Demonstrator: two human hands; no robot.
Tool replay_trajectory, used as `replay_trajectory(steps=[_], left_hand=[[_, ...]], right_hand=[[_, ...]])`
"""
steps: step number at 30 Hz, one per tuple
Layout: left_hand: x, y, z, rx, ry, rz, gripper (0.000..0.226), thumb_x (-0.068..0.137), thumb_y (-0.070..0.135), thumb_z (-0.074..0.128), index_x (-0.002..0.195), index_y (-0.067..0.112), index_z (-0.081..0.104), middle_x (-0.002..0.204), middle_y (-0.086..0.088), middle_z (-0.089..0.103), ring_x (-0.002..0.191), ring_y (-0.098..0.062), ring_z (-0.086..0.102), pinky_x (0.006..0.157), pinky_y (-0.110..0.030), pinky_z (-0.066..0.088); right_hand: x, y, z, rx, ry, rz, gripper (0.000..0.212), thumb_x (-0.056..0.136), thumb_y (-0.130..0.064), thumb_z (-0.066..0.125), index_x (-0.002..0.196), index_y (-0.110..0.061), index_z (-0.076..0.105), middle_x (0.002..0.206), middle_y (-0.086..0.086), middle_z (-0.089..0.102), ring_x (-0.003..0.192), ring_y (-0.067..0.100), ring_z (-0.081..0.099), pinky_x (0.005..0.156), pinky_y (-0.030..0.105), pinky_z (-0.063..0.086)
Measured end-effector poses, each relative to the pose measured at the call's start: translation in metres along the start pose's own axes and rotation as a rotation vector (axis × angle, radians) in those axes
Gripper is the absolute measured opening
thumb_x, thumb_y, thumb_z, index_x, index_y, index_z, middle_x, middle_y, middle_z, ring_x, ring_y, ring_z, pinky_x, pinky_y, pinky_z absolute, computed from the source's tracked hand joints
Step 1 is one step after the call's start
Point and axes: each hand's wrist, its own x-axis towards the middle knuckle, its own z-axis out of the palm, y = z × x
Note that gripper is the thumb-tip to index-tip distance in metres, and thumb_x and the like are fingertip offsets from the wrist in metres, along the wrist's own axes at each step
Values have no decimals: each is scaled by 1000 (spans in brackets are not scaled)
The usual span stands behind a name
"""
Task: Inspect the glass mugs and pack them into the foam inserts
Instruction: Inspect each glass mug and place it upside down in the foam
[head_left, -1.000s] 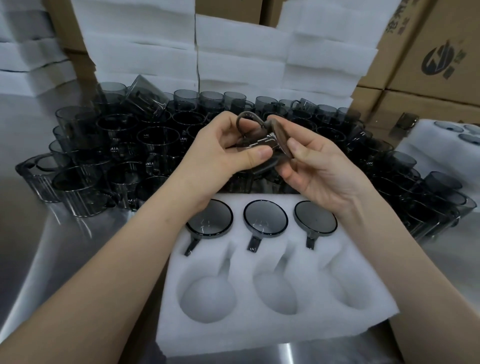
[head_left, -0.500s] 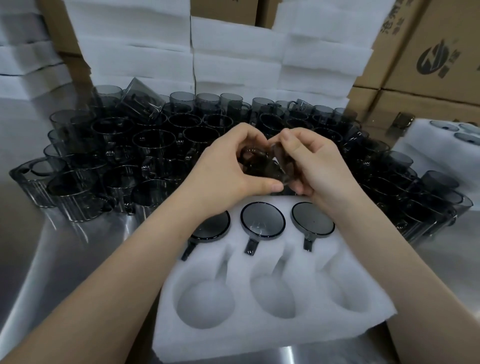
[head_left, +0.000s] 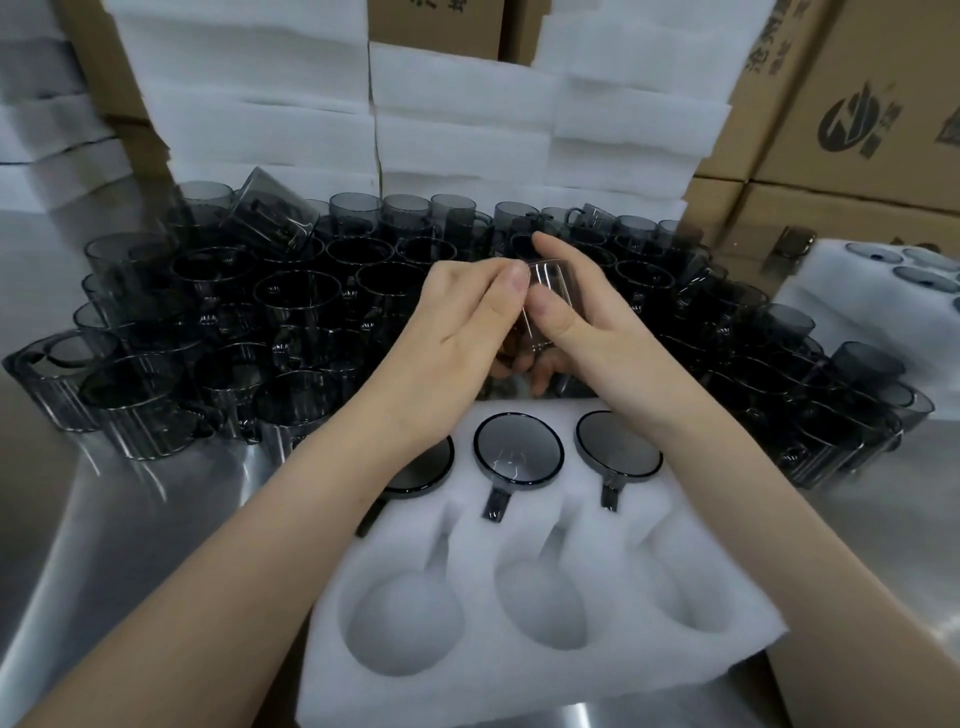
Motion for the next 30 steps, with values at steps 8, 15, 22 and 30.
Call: replay_trajectory(steps=[8,15,22,30], left_hand=[[1,-5,-1,258,25,81,70,67,28,85,128,34,52,116,7,49,101,7,49,93,-12,42],[3,-5,0,266,100,84,64,63,25,87,120,40,60,110,11,57,104,4,53,91,-8,38],[3,-2,-4,184,86,99,72,59,16,91,122,35,63,111,9,65,106,-7,61,100,-34,48],[4,-5,-8,-74,18,187,73,60,-6,85,120,29,63,117,9,69,104,-7,67,89,-21,52]], right_hand=[[0,3,-4,-141,8,-53,39,91,-45,49,128,-33,51,107,-23,63,102,-3,62,75,18,50],[-2,-3,-1,-112,70,-87,33,97,-42,41,123,-31,58,106,-6,67,82,29,69,63,39,59],[-2,-5,-4,111,84,-9,35,104,-39,36,124,-26,62,116,15,69,96,37,70,70,53,59],[1,-7,-3,350,99,68,40,103,-36,35,120,-13,63,124,32,58,113,58,52,95,75,31]])
